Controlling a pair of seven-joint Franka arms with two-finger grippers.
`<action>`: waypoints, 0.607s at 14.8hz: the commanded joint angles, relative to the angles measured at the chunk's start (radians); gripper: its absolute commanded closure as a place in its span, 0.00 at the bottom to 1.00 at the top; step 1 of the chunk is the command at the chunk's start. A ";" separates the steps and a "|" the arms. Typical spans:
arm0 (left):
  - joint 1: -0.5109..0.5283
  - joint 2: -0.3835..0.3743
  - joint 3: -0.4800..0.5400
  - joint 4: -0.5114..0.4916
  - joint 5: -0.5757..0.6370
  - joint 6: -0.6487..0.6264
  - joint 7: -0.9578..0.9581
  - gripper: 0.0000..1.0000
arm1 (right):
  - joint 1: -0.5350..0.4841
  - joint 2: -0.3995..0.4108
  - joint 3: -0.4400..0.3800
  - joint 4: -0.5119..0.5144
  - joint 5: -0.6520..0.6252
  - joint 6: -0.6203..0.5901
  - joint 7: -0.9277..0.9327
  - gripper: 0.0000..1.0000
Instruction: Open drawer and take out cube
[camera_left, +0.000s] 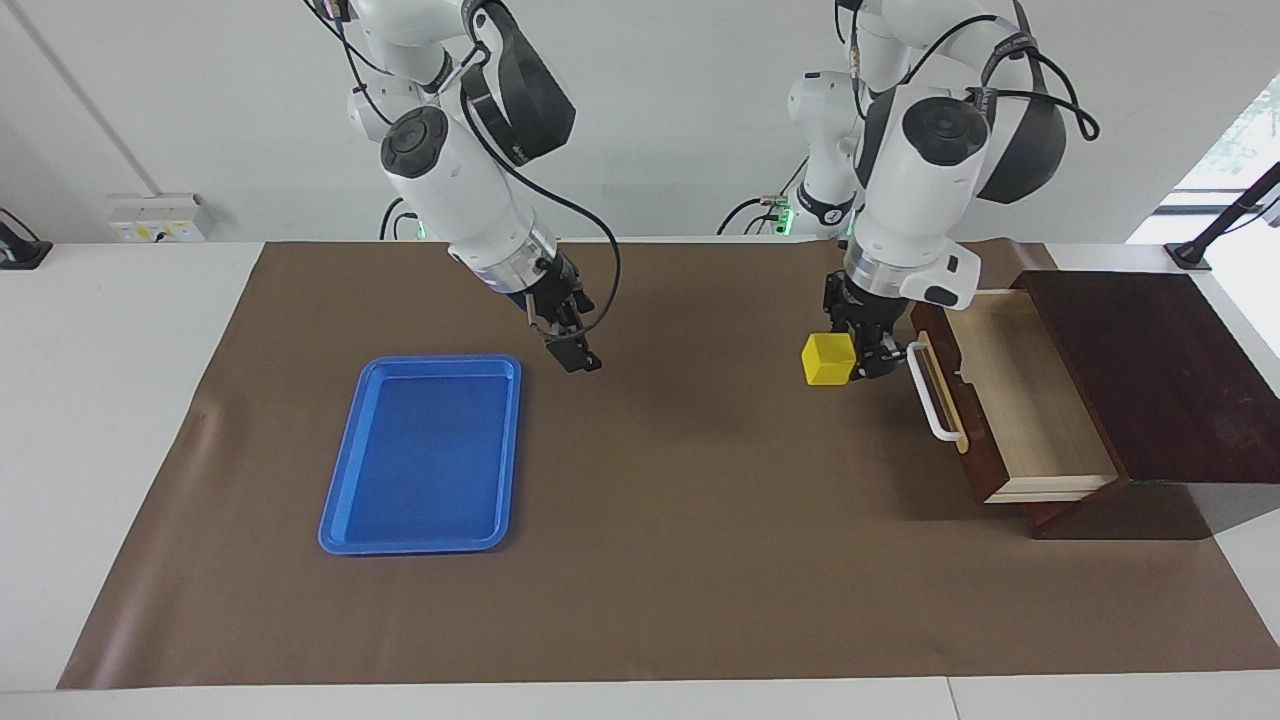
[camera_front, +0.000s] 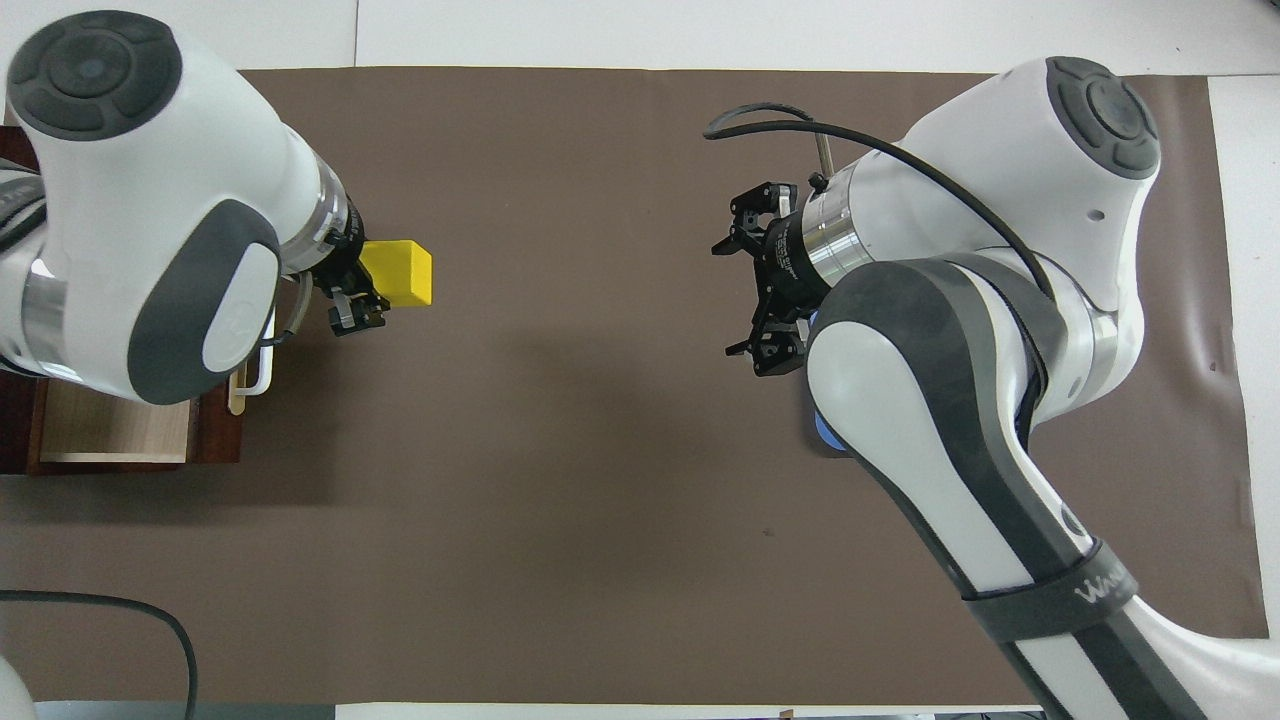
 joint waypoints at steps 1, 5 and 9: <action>-0.025 -0.002 0.017 -0.023 -0.038 0.061 -0.042 1.00 | -0.005 0.108 0.000 0.105 0.012 -0.013 -0.073 0.00; -0.087 0.001 0.017 -0.044 -0.040 0.099 -0.110 1.00 | -0.003 0.311 0.001 0.395 0.012 -0.091 -0.073 0.00; -0.143 0.011 0.020 -0.069 -0.038 0.167 -0.177 1.00 | 0.029 0.316 0.001 0.391 0.018 -0.065 -0.076 0.00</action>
